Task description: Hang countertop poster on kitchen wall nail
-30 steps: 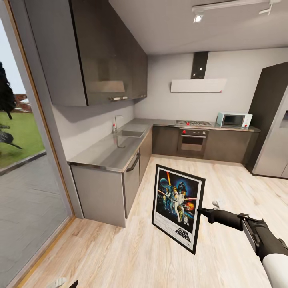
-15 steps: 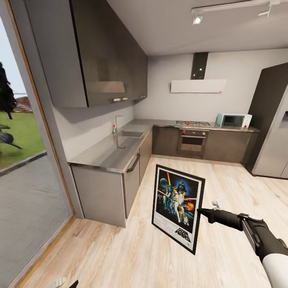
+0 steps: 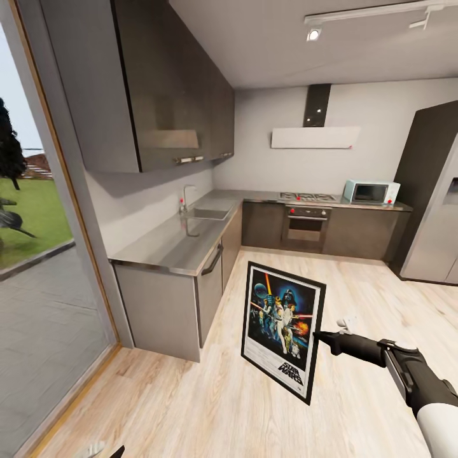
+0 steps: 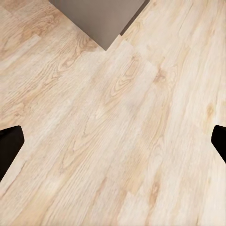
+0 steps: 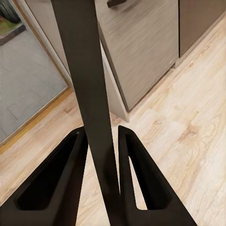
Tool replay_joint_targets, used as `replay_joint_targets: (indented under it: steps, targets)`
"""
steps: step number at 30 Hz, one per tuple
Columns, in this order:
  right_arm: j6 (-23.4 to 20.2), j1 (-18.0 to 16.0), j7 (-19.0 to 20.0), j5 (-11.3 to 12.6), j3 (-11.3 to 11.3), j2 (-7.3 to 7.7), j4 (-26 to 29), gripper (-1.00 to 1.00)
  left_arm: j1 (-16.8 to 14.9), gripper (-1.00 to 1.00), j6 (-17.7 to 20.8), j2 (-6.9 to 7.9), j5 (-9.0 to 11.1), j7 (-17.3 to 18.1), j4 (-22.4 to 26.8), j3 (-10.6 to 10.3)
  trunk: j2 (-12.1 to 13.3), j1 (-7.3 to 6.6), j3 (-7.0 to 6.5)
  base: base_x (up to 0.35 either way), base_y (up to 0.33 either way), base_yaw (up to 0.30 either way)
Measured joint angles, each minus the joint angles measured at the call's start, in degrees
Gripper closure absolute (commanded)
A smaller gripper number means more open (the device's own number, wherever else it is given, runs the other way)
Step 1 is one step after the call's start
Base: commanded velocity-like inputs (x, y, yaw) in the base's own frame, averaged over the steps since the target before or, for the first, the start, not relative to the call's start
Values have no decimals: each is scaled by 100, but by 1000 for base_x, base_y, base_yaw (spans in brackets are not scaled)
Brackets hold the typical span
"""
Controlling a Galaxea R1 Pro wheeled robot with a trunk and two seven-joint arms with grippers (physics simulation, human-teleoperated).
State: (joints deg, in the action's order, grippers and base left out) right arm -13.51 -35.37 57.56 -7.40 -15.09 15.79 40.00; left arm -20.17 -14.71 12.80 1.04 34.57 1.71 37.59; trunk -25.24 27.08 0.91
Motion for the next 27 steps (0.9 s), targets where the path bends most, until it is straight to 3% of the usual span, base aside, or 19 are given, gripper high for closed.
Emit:
replay_joint_targets:
  steps: [6, 27]
  targets:
    - [3, -2, 1, -1, 0, 0, 1, 100, -2, -100, -1, 0, 0, 1, 0, 0, 235, -131, -101, 0, 0, 0]
    - [3, -2, 1, -2, 0, 0, 1, 100, -2, -100, 0, 0, 0, 1, -1, 0, 237, -131, -101, 0, 0, 0]
